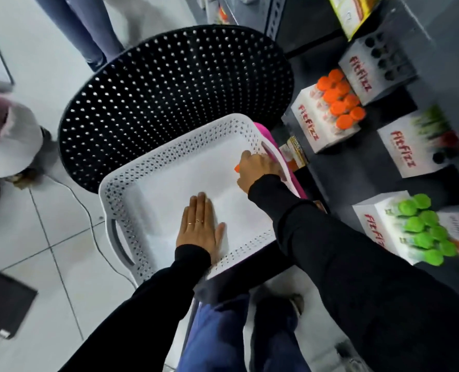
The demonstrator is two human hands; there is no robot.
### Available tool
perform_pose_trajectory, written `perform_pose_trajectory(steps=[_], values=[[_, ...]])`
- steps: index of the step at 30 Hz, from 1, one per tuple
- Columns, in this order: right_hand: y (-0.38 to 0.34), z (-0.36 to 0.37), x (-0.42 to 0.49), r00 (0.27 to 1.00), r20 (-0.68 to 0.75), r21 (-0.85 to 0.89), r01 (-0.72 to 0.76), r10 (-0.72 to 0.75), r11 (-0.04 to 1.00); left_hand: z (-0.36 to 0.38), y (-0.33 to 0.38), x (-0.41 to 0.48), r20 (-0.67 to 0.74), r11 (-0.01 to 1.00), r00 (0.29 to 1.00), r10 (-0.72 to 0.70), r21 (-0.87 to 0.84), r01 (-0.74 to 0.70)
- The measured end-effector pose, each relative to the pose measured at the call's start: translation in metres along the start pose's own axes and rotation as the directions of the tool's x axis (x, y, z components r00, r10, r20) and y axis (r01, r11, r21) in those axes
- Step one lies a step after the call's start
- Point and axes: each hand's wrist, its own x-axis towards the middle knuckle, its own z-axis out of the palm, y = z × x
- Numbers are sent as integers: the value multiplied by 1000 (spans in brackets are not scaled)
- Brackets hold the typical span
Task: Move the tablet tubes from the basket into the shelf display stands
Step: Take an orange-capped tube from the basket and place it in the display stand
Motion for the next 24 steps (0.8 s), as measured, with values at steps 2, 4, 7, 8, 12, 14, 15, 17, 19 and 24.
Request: perform_pose_trajectory(steps=[2,4,7,8,12,14,15,17,19,24], values=[[4,-15,-8,999,34,106,-6,2,994,1,-1,1,2,1000,1000,1,-8,-1],[11,-38,-21,997,77,151,-3,-9,989,-1,0,0,-2,1000,1000,5,-11,-5],[29,-75,-46,993,118,135,-11,-5,991,-10,4,0,33,999,999,-17,-34,18],[37,-87,-56,992,128,134,-4,-13,991,-16,8,1,42,998,999,-26,-50,28],[76,-134,-107,984,166,195,35,-68,980,-44,34,4,-32,992,999,-15,-126,11],[96,-156,-137,987,149,255,27,-67,967,-61,57,8,-97,990,994,51,-124,-63],[106,-167,-153,991,126,279,14,-51,960,-72,73,10,-141,986,985,101,-121,-119],[121,-188,-181,999,47,306,1,-16,952,-95,108,17,-232,962,949,214,-121,-246],[139,-206,-210,997,-68,277,-24,45,960,-121,151,21,-301,910,888,348,-118,-397],[181,-239,-278,917,-327,219,-161,228,962,-171,254,8,-361,738,685,633,14,-675]])
